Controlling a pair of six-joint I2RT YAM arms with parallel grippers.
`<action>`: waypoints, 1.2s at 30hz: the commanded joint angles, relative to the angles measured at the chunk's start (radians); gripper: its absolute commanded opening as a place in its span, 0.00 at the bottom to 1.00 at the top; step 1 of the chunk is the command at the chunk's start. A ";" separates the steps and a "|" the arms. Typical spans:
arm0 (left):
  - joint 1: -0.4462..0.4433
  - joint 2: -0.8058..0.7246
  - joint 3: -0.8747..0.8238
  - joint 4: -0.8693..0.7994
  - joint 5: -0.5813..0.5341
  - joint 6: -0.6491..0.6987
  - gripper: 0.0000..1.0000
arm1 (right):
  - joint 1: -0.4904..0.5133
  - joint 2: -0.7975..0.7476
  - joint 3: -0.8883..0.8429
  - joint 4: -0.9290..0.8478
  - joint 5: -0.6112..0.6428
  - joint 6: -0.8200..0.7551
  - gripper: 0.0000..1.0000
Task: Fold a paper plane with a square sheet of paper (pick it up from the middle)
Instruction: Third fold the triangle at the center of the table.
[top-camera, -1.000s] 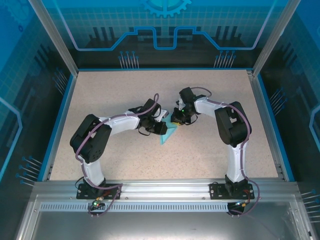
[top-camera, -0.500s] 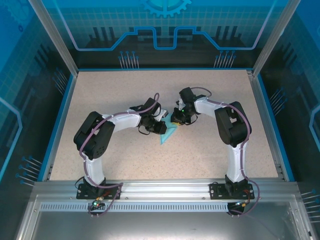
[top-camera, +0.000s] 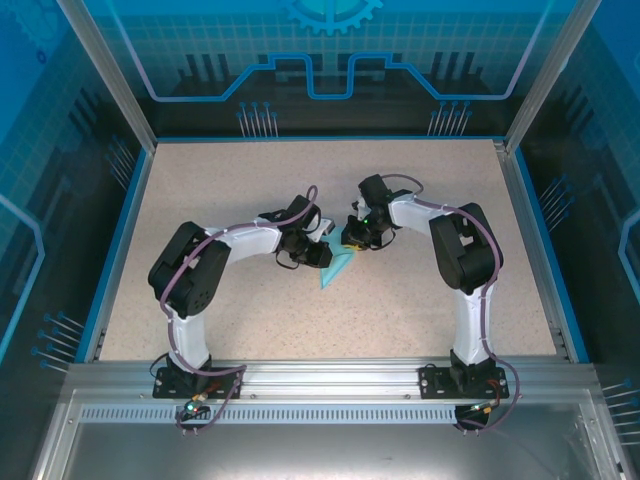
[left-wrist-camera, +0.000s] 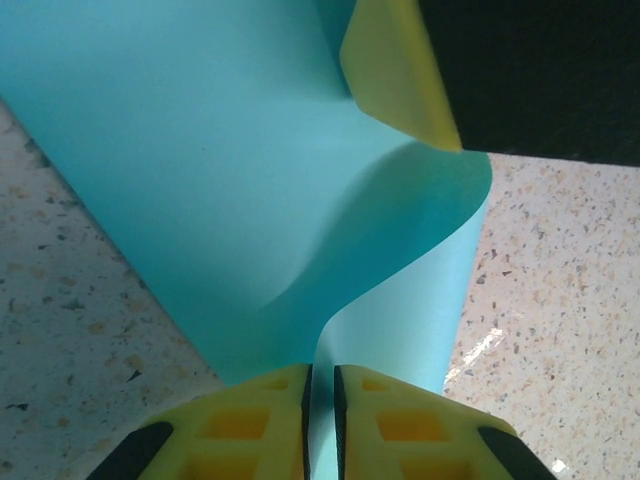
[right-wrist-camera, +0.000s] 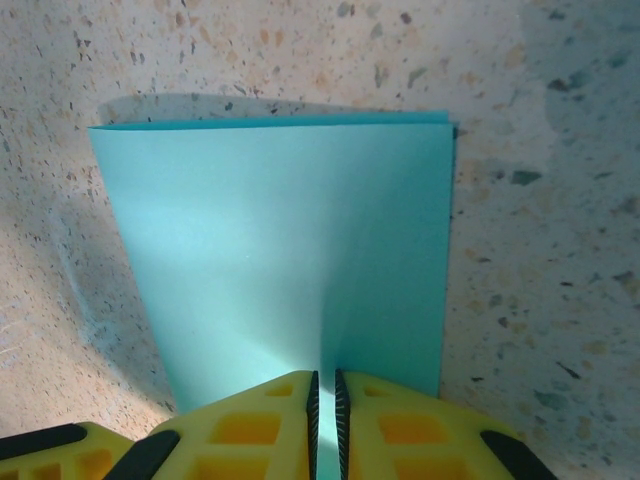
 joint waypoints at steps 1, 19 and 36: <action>0.012 0.027 0.029 -0.017 -0.005 0.019 0.16 | 0.014 0.014 0.014 -0.023 -0.001 0.003 0.15; 0.021 0.043 0.034 -0.011 0.000 0.023 0.18 | 0.015 0.017 0.002 -0.017 -0.003 0.011 0.16; 0.021 0.080 0.032 -0.009 -0.003 0.032 0.18 | 0.016 0.012 -0.009 0.000 -0.012 0.026 0.16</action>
